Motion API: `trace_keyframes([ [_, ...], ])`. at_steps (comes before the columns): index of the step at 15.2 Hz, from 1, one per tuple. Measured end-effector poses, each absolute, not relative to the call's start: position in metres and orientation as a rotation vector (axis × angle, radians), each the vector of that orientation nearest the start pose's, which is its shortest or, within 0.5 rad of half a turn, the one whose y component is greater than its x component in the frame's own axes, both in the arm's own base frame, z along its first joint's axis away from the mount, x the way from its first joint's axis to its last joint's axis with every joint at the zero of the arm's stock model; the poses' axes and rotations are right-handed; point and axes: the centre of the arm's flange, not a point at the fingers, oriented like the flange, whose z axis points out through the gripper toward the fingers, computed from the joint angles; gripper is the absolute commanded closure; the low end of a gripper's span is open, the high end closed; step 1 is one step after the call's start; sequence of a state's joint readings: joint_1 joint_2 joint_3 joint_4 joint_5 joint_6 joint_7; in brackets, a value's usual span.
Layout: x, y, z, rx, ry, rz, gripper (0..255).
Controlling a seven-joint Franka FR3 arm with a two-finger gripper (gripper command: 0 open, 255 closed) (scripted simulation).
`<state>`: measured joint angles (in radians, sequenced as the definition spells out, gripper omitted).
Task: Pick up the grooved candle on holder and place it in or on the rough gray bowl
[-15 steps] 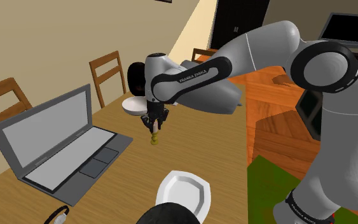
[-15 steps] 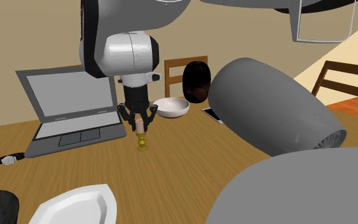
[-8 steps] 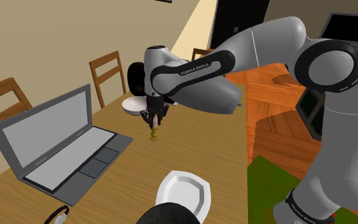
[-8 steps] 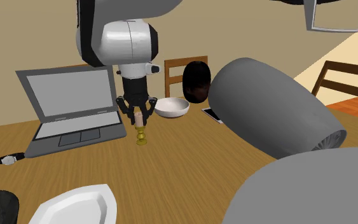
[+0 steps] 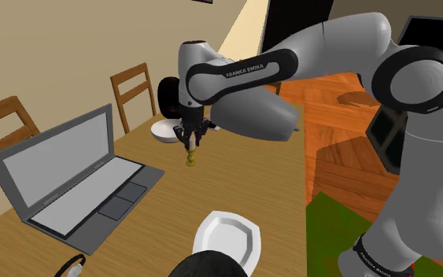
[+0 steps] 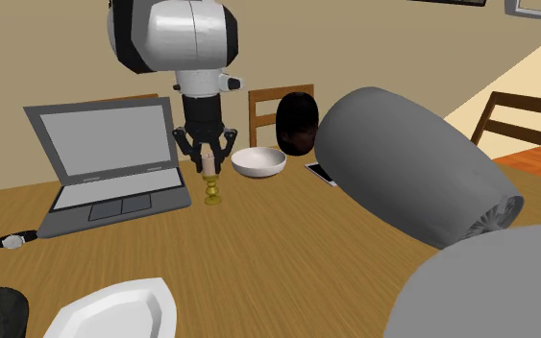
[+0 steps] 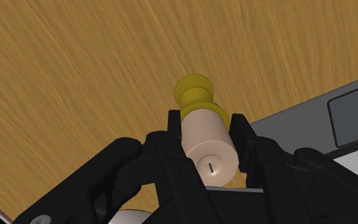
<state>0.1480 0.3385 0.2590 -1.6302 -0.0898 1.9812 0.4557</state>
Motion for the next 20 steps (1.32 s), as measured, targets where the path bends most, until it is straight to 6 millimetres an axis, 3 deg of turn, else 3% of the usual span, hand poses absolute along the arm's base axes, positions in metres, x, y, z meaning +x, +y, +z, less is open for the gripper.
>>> trace_keyframes([
  [19,0.613,0.240,0.532,-3.129,0.046,-0.034,255],
  [20,0.606,0.243,0.536,-3.129,0.046,-0.033,255],
])
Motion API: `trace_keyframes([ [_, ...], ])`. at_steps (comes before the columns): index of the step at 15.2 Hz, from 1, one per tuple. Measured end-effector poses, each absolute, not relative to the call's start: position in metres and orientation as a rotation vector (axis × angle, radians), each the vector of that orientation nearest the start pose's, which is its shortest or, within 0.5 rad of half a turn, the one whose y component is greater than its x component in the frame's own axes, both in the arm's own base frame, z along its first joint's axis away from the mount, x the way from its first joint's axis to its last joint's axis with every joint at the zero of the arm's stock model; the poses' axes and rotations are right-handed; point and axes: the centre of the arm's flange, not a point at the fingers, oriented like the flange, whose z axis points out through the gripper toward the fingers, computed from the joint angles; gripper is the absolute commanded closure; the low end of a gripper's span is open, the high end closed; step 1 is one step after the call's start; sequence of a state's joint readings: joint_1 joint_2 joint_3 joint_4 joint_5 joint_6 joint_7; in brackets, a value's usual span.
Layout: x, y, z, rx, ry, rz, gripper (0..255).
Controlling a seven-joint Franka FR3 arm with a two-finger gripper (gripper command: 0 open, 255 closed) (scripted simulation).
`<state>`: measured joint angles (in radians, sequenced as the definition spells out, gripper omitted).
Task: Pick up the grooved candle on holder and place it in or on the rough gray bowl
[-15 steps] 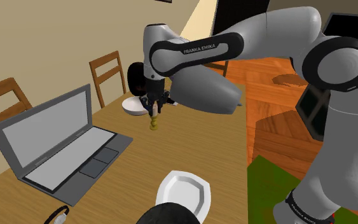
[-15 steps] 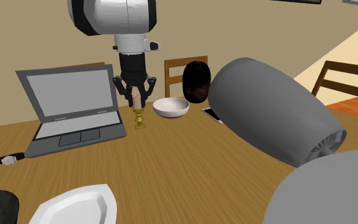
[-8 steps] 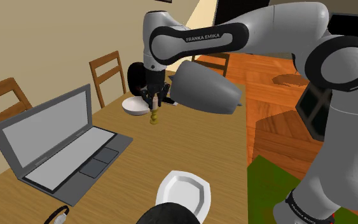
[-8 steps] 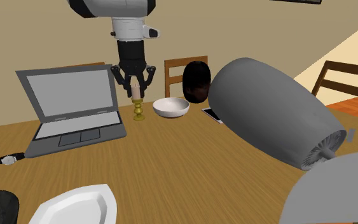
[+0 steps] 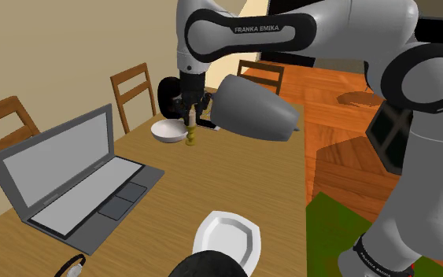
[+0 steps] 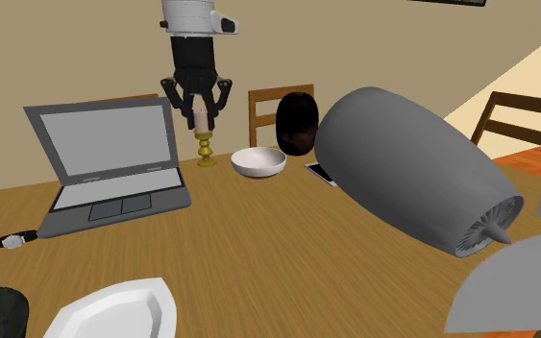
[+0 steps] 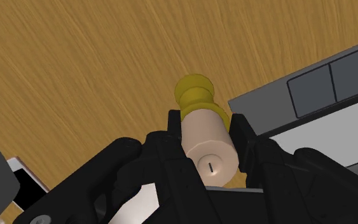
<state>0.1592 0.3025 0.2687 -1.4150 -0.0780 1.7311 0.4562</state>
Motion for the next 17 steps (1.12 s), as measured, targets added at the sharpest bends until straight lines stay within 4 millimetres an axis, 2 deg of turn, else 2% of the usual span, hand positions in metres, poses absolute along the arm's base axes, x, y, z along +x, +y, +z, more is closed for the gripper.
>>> trace_keyframes([
  [4,0.567,0.267,0.542,-3.128,0.044,-0.033,255],
  [17,0.421,0.355,0.555,-3.129,0.043,-0.033,255],
])
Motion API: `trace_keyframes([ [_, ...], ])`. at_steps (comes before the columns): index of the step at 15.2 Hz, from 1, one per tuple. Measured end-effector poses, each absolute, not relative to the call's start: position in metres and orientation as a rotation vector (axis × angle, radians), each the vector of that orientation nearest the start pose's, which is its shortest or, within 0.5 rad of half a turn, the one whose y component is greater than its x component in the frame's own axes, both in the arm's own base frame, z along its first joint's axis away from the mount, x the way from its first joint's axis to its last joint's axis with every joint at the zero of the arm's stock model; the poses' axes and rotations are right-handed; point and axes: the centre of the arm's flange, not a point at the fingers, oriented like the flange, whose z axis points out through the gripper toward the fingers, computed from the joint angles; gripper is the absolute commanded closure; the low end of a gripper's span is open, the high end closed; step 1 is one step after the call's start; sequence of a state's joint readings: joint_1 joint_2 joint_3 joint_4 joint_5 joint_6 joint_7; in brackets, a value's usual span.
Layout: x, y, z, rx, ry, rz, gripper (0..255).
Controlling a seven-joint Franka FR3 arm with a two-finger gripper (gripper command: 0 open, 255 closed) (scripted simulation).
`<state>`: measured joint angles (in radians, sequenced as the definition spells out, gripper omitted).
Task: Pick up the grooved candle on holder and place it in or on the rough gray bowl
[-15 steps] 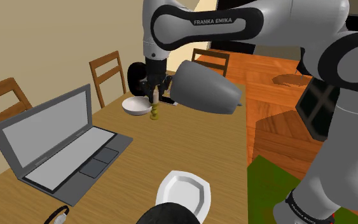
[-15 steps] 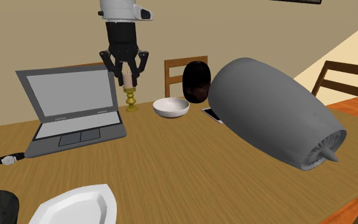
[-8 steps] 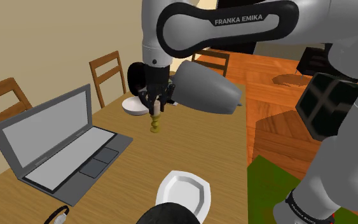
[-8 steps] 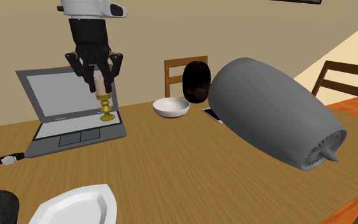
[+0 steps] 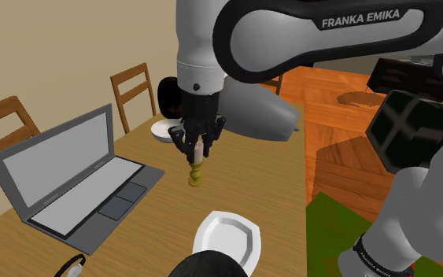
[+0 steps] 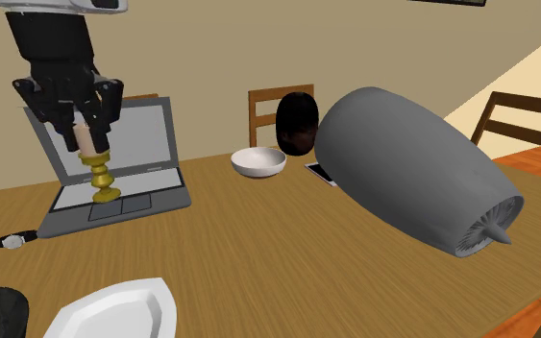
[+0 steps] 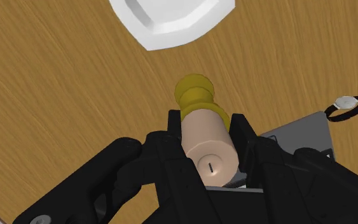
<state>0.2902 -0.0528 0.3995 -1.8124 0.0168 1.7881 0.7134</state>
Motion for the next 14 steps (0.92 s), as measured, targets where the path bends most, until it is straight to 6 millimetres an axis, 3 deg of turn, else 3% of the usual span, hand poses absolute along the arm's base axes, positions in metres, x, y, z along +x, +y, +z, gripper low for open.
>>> trace_keyframes([
  [14,0.264,0.448,0.568,-3.129,0.043,-0.033,255],
])
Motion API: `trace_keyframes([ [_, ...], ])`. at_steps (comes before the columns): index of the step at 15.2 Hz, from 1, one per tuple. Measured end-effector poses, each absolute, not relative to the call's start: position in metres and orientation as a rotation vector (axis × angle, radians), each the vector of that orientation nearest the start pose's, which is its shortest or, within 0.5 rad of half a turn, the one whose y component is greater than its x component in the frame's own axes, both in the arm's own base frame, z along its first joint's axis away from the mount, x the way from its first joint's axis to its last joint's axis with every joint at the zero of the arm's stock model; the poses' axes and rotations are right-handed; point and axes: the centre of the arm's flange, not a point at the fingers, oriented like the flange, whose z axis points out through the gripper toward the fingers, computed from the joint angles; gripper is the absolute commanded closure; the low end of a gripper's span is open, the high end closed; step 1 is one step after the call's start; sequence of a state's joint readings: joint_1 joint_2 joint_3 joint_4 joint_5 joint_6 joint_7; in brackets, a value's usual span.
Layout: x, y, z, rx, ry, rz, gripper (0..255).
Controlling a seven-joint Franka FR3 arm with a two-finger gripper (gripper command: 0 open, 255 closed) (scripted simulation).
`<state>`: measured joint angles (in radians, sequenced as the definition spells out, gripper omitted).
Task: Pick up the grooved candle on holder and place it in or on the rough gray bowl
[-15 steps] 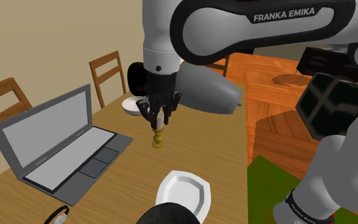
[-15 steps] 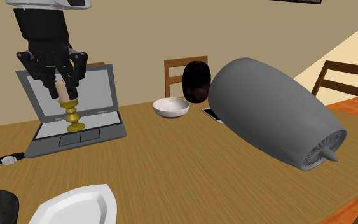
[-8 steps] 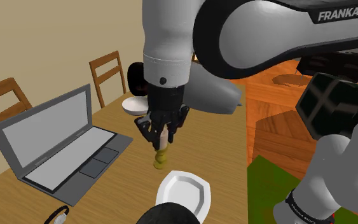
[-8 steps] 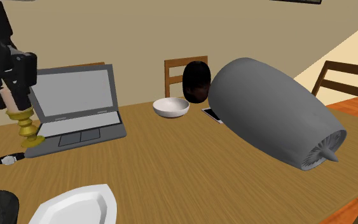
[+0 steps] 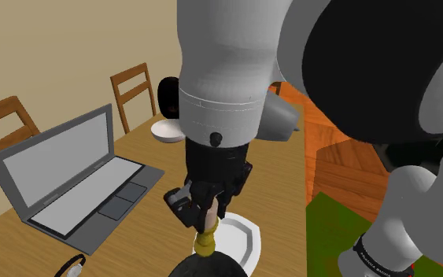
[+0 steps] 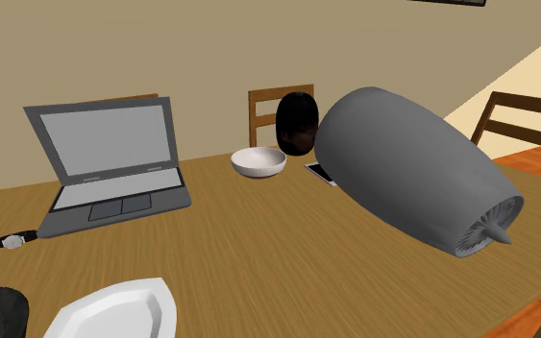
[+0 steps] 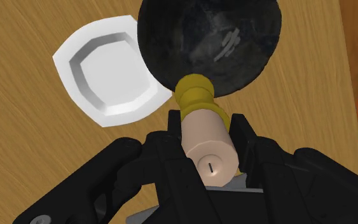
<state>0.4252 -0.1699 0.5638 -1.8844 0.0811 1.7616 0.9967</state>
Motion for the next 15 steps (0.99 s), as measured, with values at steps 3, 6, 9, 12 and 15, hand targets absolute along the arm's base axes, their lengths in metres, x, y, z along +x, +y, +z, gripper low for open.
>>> trace_keyframes([
  [3,0.231,0.468,0.572,-3.129,0.043,-0.033,255],
  [6,0.219,0.473,0.563,-3.129,0.044,-0.033,255],
  [9,0.218,0.474,0.547,-3.129,0.045,-0.032,255],
  [12,0.218,0.473,0.532,-3.129,0.045,-0.032,255],
  [15,0.218,0.473,0.518,-3.129,0.046,-0.032,255],
])
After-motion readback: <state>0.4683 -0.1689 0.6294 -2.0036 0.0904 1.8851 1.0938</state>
